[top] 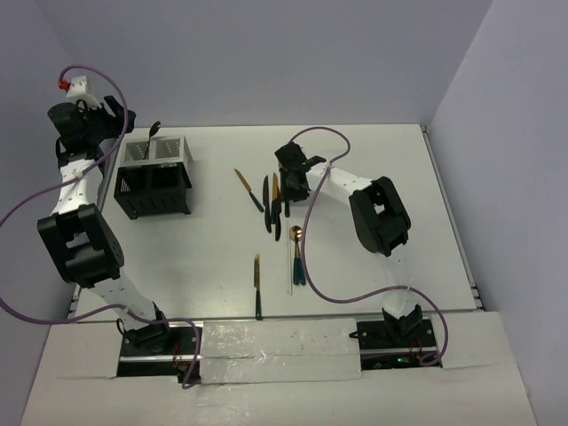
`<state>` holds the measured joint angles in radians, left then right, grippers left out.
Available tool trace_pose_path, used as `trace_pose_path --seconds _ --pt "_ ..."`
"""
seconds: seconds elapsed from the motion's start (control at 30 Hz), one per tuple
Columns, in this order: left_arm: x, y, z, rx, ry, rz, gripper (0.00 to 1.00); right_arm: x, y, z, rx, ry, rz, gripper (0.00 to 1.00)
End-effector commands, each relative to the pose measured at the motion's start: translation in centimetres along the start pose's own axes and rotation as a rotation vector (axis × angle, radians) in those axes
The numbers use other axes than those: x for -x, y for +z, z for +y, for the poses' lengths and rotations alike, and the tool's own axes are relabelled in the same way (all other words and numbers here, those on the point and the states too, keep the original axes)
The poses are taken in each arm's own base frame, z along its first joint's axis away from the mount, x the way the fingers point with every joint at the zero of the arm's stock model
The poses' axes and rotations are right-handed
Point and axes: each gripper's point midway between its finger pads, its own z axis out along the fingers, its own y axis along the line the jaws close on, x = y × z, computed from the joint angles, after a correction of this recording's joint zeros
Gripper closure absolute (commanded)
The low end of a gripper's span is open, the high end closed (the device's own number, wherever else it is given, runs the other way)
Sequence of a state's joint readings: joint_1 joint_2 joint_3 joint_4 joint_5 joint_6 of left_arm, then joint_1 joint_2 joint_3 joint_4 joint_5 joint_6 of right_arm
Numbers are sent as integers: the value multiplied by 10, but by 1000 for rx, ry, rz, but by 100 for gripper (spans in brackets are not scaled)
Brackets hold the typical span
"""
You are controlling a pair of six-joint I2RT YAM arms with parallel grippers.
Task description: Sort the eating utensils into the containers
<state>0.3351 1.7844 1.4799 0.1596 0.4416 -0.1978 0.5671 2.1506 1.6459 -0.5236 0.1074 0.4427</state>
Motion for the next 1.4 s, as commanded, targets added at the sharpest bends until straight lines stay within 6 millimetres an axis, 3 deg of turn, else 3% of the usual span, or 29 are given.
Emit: trace_pose_path --seconds 0.0,0.27,0.37,0.47,0.5,0.6,0.73,0.8,0.83,0.87,0.9,0.97,1.0,1.07,1.1,1.17,1.2,1.23,1.37 --pt "36 -9 -12 -10 42 -72 23 1 3 -2 -33 -30 7 62" --pt "36 -9 -12 -4 37 -72 23 -20 12 -30 -152 -59 56 67" --pt "36 -9 -12 -5 29 -67 23 -24 12 -40 -167 -48 66 78" --pt "35 -7 -15 -18 18 -59 24 -26 13 -47 -156 -24 75 100" --pt "36 -7 -16 -22 15 -58 25 -26 12 -48 -153 -22 75 100" --pt "36 -8 -23 -50 6 -48 26 -16 4 -52 -156 -17 37 100" --pt "40 -10 -37 -106 -1 -28 29 29 -35 -42 -94 -19 -150 100" --pt "33 -12 -47 -138 -11 22 31 40 -51 -41 -70 -21 -220 100" --pt "36 -13 -54 -163 12 40 32 65 -77 -29 -11 -25 -335 100" --pt "32 -16 -66 -217 20 71 33 62 -83 -27 11 -41 -364 100" --pt "19 -20 -79 -248 1 139 33 88 -116 -13 82 -32 -500 100" --pt "17 -31 -104 -343 26 178 34 88 -134 -4 135 -63 -571 100" --pt "12 -36 -123 -393 33 205 34 93 -155 8 175 -75 -625 100" --pt "0 -54 -151 -481 45 277 33 102 -176 28 248 -93 -704 100" --pt "-11 -62 -173 -534 28 344 33 104 -191 49 310 -126 -745 100" --pt "-17 -72 -200 -606 -12 399 32 105 -206 71 375 -163 -777 100" --pt "-20 -79 -223 -677 -32 423 32 106 -209 83 412 -185 -785 100" --pt "-23 -82 -236 -702 -81 453 32 107 -223 103 477 -207 -796 100" --pt "-24 -96 -290 -837 -143 508 29 111 -231 133 560 -217 -789 100"
